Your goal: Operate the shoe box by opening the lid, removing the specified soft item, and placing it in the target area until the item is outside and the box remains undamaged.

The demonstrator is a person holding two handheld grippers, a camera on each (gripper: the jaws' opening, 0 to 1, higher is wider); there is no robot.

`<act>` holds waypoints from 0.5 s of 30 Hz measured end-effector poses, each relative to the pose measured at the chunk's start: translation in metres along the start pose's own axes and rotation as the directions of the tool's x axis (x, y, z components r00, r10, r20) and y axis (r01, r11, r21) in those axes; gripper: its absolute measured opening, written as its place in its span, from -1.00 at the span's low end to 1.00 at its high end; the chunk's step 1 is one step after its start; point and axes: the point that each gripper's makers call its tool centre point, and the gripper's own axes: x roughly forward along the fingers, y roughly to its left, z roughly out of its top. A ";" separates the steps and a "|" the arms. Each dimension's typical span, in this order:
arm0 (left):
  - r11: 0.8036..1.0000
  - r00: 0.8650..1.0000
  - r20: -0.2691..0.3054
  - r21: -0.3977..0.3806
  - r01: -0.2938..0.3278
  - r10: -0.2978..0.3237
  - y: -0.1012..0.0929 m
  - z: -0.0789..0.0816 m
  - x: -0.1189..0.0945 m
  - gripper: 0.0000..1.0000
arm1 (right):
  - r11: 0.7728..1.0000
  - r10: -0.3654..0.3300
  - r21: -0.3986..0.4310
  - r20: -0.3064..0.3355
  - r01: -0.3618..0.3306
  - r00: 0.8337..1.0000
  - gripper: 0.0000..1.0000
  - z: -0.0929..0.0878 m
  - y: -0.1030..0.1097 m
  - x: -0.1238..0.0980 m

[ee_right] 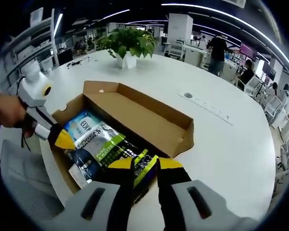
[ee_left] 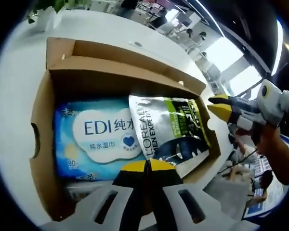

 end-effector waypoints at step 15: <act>1.000 1.000 -0.013 0.002 -0.023 0.023 0.020 -0.008 -0.015 -1.00 | 0.999 0.037 0.014 -0.018 -0.037 0.999 -0.70 0.000 0.017 0.015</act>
